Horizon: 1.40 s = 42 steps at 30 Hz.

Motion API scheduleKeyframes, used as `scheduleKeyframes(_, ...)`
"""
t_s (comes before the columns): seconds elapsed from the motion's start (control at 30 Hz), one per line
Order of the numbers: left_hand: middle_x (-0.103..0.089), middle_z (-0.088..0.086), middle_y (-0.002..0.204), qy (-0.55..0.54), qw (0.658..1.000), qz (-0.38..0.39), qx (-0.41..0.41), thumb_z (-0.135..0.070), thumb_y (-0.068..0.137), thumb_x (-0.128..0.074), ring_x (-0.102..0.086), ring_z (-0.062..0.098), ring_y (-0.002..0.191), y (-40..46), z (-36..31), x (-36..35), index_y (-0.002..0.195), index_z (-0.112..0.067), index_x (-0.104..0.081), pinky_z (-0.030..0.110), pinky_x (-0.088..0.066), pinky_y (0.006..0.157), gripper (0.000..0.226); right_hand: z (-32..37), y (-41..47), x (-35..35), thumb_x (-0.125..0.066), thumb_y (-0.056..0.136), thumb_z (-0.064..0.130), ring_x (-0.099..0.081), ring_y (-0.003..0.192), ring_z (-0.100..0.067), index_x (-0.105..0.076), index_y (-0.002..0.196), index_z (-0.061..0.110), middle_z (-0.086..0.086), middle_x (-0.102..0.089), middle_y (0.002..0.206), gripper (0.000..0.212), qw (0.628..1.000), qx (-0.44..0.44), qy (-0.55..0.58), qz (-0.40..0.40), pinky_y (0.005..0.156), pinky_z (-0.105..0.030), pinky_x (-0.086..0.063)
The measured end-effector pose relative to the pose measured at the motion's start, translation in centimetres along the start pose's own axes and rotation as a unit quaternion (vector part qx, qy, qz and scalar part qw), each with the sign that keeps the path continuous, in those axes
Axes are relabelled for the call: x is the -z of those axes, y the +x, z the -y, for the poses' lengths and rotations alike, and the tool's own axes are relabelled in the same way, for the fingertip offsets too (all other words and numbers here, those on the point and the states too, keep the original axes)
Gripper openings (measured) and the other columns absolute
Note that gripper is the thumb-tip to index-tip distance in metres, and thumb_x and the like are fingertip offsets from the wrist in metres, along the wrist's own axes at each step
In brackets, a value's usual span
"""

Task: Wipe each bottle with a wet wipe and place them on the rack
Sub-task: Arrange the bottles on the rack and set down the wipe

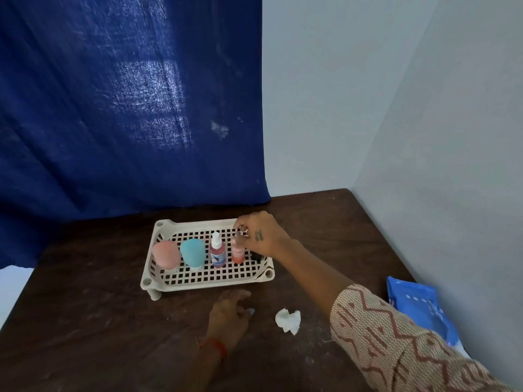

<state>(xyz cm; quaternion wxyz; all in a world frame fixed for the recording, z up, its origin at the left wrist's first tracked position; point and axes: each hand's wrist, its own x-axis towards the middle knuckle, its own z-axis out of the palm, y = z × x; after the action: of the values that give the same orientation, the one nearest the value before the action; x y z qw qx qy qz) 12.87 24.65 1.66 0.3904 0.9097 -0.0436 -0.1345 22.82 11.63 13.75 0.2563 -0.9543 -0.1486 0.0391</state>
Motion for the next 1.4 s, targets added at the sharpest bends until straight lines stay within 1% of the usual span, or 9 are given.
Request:
scheduleKeyframes(0.17,-0.060,-0.003,0.116,-0.002,1.000,0.003,-0.014,-0.017,0.083,-0.069,-0.057,-0.006,0.077,0.2,-0.8,-0.4,0.118,-0.023,-0.060,-0.006,-0.033,0.067,0.036,-1.4,-2.8,0.5,-0.068,0.084,0.028,-0.062,0.085,-0.011,-0.065,0.113,0.014,-0.005,-0.068,0.104,0.032,0.990,0.004,0.061,-0.124,0.078,-0.024,-0.052)
scheduleKeyframes(0.37,-0.056,-0.004,0.114,-0.017,0.999,-0.004,-0.036,-0.013,0.078,-0.072,-0.063,0.006,0.079,0.1,-1.9,-1.9,0.118,-0.020,-0.061,0.000,-0.039,0.070,0.041,-5.4,-9.6,-2.7,-0.073,0.080,0.028,-0.065,0.077,-0.005,-0.070,0.102,0.016,0.002,-0.071,0.089,0.025,0.936,-0.082,0.200,-0.277,0.069,-0.021,-0.056)
scheduleKeyframes(0.63,-0.059,-0.003,0.111,-0.026,0.998,0.034,-0.047,-0.012,0.078,-0.073,-0.062,0.004,0.074,0.0,-2.8,-4.4,0.123,-0.021,-0.059,0.002,-0.040,0.069,0.048,-8.1,-16.3,-8.9,-0.071,0.080,0.034,-0.063,0.078,-0.001,-0.068,0.106,0.019,0.004,-0.070,0.091,0.030,0.924,-0.253,0.216,-0.186,0.073,-0.015,-0.050)
scheduleKeyframes(0.73,-0.063,-0.001,0.109,-0.029,0.998,0.037,-0.033,-0.008,0.081,-0.069,-0.061,0.002,0.077,0.0,-3.0,-4.9,0.122,-0.020,-0.060,0.002,-0.039,0.071,0.044,-7.9,-16.8,-10.1,-0.072,0.081,0.021,-0.060,0.072,0.002,-0.068,0.104,0.015,-0.001,-0.071,0.091,0.024,0.896,-0.306,0.272,-0.170,0.067,-0.005,-0.044)
scheduleKeyframes(0.8,-0.065,-0.001,0.107,-0.045,0.998,0.041,-0.017,-0.007,0.082,-0.067,-0.062,0.006,0.086,0.0,-3.2,-5.0,0.120,-0.021,-0.061,0.005,-0.041,0.075,0.041,-7.9,-16.9,-10.7,-0.071,0.080,0.013,-0.064,0.078,-0.008,-0.068,0.102,0.009,-0.002,-0.069,0.087,0.022,0.879,-0.330,0.300,-0.169,0.073,-0.012,-0.048)
scheduleKeyframes(0.87,-0.066,0.000,0.105,-0.066,0.997,0.044,0.004,-0.006,0.083,-0.065,-0.062,0.010,0.094,0.0,-3.5,-5.1,0.118,-0.021,-0.062,0.013,-0.044,0.081,0.038,-7.9,-16.8,-10.9,-0.070,0.079,0.006,-0.066,0.082,-0.016,-0.068,0.101,0.005,-0.001,-0.066,0.082,0.022,0.870,-0.340,0.319,-0.161,0.078,-0.024,-0.053)
scheduleKeyframes(1.07,-0.069,0.002,0.094,-0.164,0.983,0.058,0.061,-0.005,0.082,-0.066,-0.067,0.016,0.090,0.0,-4.1,-5.2,0.103,-0.028,-0.062,0.038,-0.055,0.085,0.031,-8.1,-16.5,-9.3,-0.071,0.076,-0.002,-0.062,0.062,0.005,-0.069,0.089,0.010,0.007,-0.066,0.075,0.018,0.847,-0.338,0.381,-0.155,0.058,-0.007,-0.045)
scheduleKeyframes(1.2,-0.071,0.005,0.086,-0.185,0.978,0.076,0.058,-0.007,0.080,-0.070,-0.069,0.018,0.083,0.2,-5.3,-5.1,0.088,-0.027,-0.067,0.031,-0.058,0.073,0.022,-8.5,-17.2,-7.3,-0.071,0.076,-0.001,-0.064,0.065,-0.006,-0.068,0.076,0.019,0.002,-0.069,0.072,0.020,0.822,-0.334,0.427,-0.173,0.058,-0.016,-0.050)
scheduleKeyframes(1.4,-0.070,0.009,0.080,-0.238,0.966,0.094,0.025,-0.003,0.082,-0.067,-0.068,0.017,0.076,0.2,-10.5,-6.8,0.079,-0.012,-0.067,0.029,-0.058,0.068,0.010,-10.3,-20.9,-3.8,-0.073,0.077,0.006,-0.069,0.073,-0.018,-0.071,0.082,0.010,-0.006,-0.073,0.078,0.007,0.777,-0.334,0.480,-0.234,0.070,-0.029,-0.057)
